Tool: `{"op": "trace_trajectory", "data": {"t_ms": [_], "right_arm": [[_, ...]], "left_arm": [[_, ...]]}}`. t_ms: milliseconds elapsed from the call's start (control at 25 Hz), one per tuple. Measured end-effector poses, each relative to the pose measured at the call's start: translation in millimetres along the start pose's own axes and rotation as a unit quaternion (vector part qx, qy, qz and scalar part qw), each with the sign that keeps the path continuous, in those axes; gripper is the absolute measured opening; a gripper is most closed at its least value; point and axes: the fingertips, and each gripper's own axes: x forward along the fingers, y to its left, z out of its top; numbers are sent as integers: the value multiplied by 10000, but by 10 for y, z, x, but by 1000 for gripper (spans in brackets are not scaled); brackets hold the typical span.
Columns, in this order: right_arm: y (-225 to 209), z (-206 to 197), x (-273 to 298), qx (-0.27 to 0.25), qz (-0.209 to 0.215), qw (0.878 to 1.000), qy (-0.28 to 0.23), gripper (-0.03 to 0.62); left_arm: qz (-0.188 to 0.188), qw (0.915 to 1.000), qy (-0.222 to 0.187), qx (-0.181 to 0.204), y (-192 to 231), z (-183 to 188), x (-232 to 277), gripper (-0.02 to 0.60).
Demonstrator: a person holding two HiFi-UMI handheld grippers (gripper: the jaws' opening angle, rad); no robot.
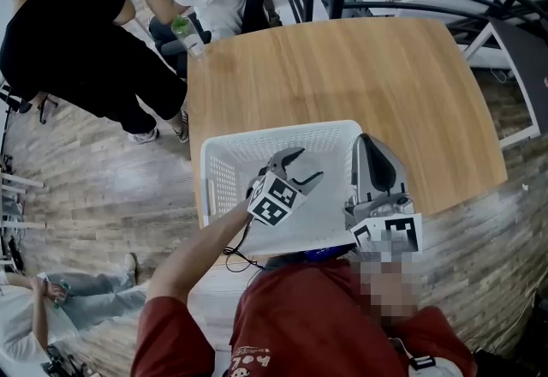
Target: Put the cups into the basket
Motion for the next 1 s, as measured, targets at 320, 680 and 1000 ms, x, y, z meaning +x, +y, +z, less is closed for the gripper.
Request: {"op": "trace_trajectory", "data": {"t_ms": [320, 680, 1000], "right_arm": [[18, -1, 21, 0, 16, 10000, -13, 5], [17, -3, 28, 25, 31, 10000, -26, 5], [53, -19, 31, 41, 69, 10000, -17, 5]], "left_arm": [[26, 9999, 120, -19, 19, -137, 35, 290], [93, 9998, 127, -107, 69, -178, 27, 290], [64, 9998, 151, -66, 69, -179, 13, 290]]}}
